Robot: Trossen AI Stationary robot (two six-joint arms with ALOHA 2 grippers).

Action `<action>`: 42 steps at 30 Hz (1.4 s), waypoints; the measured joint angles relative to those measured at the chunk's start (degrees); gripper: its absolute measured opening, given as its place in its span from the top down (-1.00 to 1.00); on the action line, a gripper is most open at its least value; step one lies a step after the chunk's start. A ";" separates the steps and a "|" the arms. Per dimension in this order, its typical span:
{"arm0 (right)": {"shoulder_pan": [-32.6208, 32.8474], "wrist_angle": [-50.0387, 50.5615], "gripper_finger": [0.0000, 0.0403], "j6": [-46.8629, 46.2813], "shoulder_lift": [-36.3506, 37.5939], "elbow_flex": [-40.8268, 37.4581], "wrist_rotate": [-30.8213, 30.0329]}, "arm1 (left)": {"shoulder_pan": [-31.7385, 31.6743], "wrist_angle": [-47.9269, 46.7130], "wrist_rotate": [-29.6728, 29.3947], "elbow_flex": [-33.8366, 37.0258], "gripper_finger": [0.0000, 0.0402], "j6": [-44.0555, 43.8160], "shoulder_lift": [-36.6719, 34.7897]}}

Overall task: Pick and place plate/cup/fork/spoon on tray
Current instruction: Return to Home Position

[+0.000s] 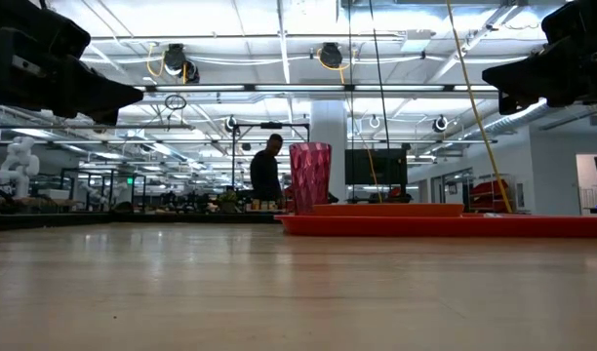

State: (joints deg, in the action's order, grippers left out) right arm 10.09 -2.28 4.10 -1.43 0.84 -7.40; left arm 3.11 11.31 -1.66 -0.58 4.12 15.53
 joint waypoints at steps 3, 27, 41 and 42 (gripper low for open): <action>0.00 0.02 1.00 0.00 0.00 0.00 0.00 | 0.00 -1.41 -0.58 0.00 0.99 -0.14 -3.73; 0.00 -0.01 1.00 0.00 0.02 0.00 -0.02 | -2.03 -10.60 1.22 -0.11 0.95 0.32 -15.22; 0.00 -0.01 1.00 0.00 0.02 0.00 -0.02 | -2.03 -10.27 1.19 -0.09 0.90 -0.03 -15.13; 0.00 -0.02 1.00 0.00 0.02 0.00 -0.02 | -2.03 -10.25 1.19 -0.07 0.90 -0.01 -15.13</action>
State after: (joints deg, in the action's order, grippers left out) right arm 10.09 -2.31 4.10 -1.41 0.84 -7.42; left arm 1.08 1.06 -0.47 -0.64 4.12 0.40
